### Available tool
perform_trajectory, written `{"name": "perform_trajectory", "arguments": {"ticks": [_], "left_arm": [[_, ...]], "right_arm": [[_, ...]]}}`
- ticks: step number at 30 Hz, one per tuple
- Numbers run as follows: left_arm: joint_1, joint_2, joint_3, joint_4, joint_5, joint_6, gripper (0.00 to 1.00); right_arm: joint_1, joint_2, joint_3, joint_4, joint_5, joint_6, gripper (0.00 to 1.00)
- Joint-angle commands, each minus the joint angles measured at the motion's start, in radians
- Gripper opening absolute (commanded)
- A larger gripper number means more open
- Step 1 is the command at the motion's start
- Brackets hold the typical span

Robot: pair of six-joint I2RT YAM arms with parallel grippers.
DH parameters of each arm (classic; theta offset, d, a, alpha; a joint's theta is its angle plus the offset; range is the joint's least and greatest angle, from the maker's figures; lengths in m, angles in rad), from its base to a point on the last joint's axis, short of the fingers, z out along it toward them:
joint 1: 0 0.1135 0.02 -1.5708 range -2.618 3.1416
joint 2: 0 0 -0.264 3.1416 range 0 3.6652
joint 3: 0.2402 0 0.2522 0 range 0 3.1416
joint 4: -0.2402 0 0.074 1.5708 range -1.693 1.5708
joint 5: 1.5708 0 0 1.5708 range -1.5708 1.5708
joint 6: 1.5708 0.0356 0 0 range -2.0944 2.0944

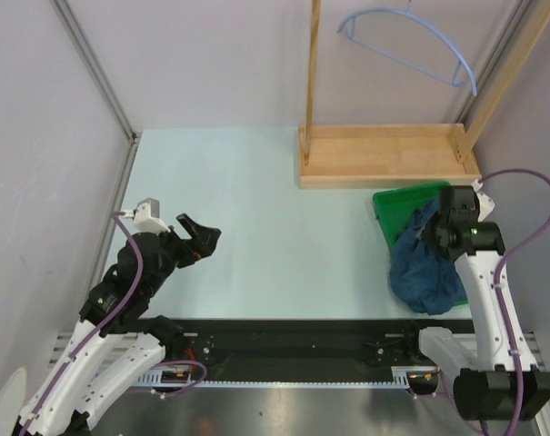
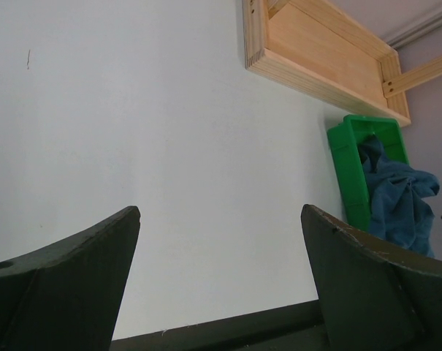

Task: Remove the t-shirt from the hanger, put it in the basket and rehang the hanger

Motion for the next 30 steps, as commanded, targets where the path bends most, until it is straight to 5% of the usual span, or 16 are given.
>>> {"name": "perform_trajectory", "arguments": {"ticks": [1, 7, 14, 25, 30], "left_arm": [[0.003, 0.02, -0.015, 0.045, 0.024, 0.004, 0.97], [0.004, 0.043, -0.013, 0.047, 0.038, -0.004, 0.96], [0.003, 0.014, -0.019, 0.042, 0.036, -0.011, 0.96], [0.005, 0.014, -0.02, 0.036, 0.049, -0.011, 0.96], [0.004, 0.005, -0.018, 0.039, 0.05, -0.004, 0.97]], "right_arm": [[0.005, -0.107, -0.075, -0.1, -0.038, 0.128, 0.44], [-0.04, -0.104, -0.229, -0.05, -0.067, 0.195, 0.49], [-0.213, -0.035, -0.367, 0.274, -0.093, 0.144, 0.57], [-0.161, 0.267, -0.261, 0.561, 0.054, -0.001, 0.74], [-0.121, 0.284, -0.217, 0.491, 0.134, -0.004, 0.76]]}}
